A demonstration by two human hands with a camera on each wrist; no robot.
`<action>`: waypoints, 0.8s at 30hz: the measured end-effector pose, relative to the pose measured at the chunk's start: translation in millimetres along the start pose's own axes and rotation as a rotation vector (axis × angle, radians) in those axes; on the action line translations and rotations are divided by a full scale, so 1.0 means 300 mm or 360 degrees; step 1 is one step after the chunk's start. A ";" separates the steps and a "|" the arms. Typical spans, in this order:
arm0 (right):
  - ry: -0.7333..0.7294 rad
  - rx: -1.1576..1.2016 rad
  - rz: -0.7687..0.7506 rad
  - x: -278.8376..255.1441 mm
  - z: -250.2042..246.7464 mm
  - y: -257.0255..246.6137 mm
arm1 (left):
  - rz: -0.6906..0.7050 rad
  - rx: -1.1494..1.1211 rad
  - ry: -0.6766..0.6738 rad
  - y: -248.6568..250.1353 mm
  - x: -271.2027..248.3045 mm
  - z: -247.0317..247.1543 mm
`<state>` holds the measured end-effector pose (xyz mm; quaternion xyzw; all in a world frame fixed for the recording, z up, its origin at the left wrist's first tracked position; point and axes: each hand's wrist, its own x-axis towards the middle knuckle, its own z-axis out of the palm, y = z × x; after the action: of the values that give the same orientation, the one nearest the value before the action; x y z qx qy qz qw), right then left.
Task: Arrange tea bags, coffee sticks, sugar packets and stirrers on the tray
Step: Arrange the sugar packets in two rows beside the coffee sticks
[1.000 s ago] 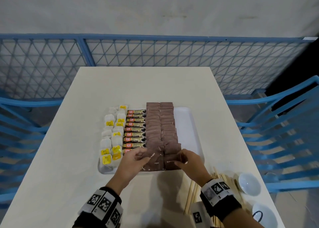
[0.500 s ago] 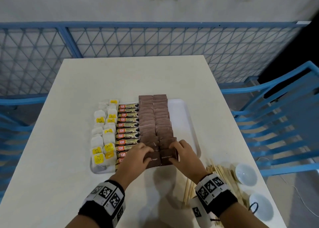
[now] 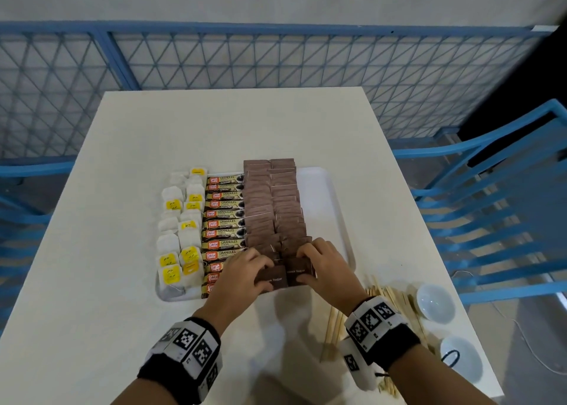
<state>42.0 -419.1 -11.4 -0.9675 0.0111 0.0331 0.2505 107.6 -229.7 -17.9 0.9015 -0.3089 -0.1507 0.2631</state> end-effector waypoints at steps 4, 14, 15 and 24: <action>-0.0038 -0.0021 0.0005 -0.002 -0.006 0.006 | 0.0009 0.0055 0.0029 0.003 0.027 -0.020; -0.0025 -0.0083 -0.0012 0.000 -0.006 0.000 | 0.0017 0.0358 -0.0056 0.029 0.016 -0.022; -0.0015 -0.0091 0.0002 0.000 -0.006 -0.003 | -0.0009 0.0359 -0.0038 0.030 0.013 -0.021; 0.0192 0.0043 0.0042 -0.052 -0.033 -0.051 | -0.0119 0.0286 0.0184 0.063 -0.039 -0.008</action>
<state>27.6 -410.4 5.7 -0.9640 0.0395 -0.0220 0.2621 90.8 -234.0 -4.0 0.9395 -0.2717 -0.0798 0.1928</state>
